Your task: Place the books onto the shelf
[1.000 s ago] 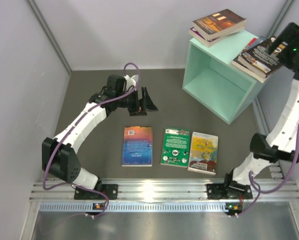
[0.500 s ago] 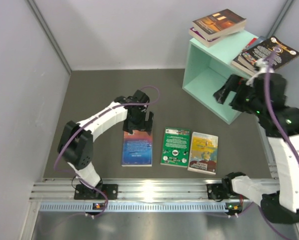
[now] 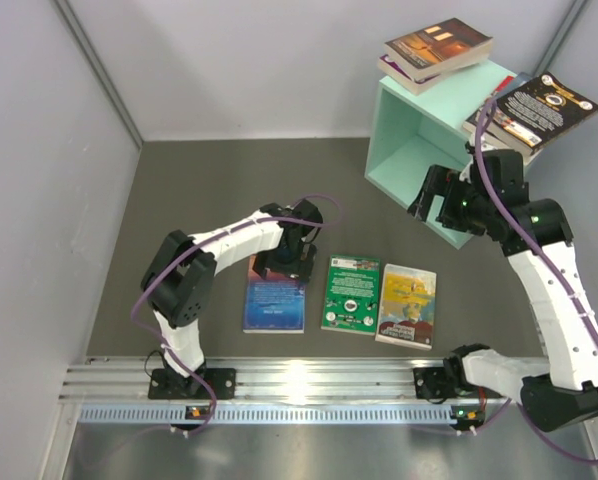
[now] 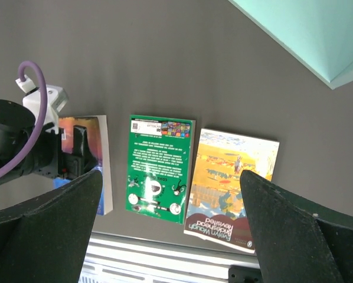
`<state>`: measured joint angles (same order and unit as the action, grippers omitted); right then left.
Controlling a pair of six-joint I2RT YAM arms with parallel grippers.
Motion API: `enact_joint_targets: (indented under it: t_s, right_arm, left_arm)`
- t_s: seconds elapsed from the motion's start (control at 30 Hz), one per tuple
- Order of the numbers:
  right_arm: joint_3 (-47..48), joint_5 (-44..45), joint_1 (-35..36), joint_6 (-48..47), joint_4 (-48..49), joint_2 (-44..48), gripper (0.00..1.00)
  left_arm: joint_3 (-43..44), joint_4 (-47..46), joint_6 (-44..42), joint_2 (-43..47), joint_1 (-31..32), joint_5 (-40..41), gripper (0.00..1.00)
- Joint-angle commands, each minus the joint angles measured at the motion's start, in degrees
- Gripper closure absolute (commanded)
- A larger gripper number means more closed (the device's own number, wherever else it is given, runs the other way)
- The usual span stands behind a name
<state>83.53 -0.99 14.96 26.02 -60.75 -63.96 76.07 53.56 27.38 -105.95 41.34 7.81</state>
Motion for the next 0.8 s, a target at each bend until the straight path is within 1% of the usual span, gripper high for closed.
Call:
enact_joint_targets:
  t_s: [0.0, 0.13, 0.27, 0.4, 0.67, 0.73, 0.77]
  right_arm:
    - [-0.9, 0.5, 0.7, -2.0, 2.2, 1.6, 0.00]
    - [-2.5, 0.4, 0.7, -2.4, 2.6, 1.8, 0.00]
    - [-4.2, 0.1, 0.8, -2.6, 3.3, 1.9, 0.00]
    - [-5.2, -0.5, 0.7, -2.7, 3.7, 1.7, 0.00]
    - [-6.4, 0.1, 0.7, -4.0, 3.7, 2.4, 0.00]
    - [-6.8, 0.3, 0.7, -4.0, 3.6, 2.5, 0.00]
    - [-7.0, 0.3, 0.7, -4.1, 3.6, 2.7, 0.00]
  left_arm:
    - [0.0, -1.0, 2.6, -1.5, 1.4, -0.9, 0.02]
    - [0.7, -1.1, 4.0, 0.0, 2.0, -2.6, 0.02]
    - [1.4, -0.9, 5.1, -0.5, 2.2, -3.2, 0.02]
    - [0.0, -0.9, 5.2, -2.2, 2.8, -2.5, 0.02]
    - [-3.6, -4.1, 4.7, -7.2, 3.3, -1.1, 0.02]
    - [-4.9, -5.0, 4.6, -8.2, 3.3, -1.4, 0.03]
    - [-5.9, -6.0, 4.6, -8.5, 3.3, -1.5, 0.06]
